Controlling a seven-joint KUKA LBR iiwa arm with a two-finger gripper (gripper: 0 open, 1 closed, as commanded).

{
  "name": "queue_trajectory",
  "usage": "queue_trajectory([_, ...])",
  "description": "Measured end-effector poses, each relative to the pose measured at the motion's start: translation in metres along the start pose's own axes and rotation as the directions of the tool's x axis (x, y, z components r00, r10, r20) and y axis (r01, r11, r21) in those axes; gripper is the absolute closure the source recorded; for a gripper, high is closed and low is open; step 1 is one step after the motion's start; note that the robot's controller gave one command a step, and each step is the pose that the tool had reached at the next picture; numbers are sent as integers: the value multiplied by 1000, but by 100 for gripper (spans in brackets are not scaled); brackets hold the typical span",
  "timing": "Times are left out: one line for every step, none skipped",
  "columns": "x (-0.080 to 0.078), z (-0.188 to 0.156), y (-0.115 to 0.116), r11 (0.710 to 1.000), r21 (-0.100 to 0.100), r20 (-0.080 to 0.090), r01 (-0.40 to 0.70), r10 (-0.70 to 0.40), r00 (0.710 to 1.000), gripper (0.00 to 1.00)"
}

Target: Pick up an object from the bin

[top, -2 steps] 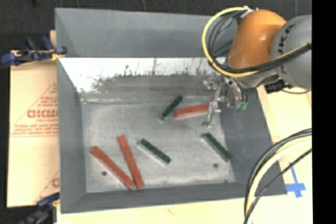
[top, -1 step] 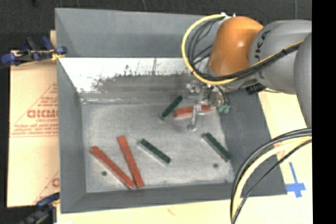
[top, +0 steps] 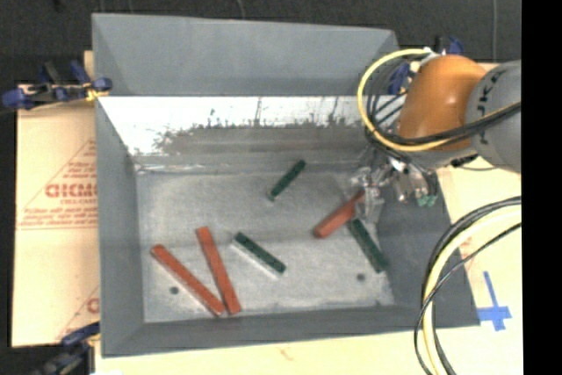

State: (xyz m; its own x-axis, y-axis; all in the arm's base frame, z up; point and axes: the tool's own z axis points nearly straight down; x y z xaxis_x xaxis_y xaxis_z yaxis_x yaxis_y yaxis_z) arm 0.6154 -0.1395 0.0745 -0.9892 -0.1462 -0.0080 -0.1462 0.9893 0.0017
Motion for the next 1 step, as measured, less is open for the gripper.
queue_trajectory([0, 0, 0, 1000, -1, 0, -1, 1, 1000, 100])
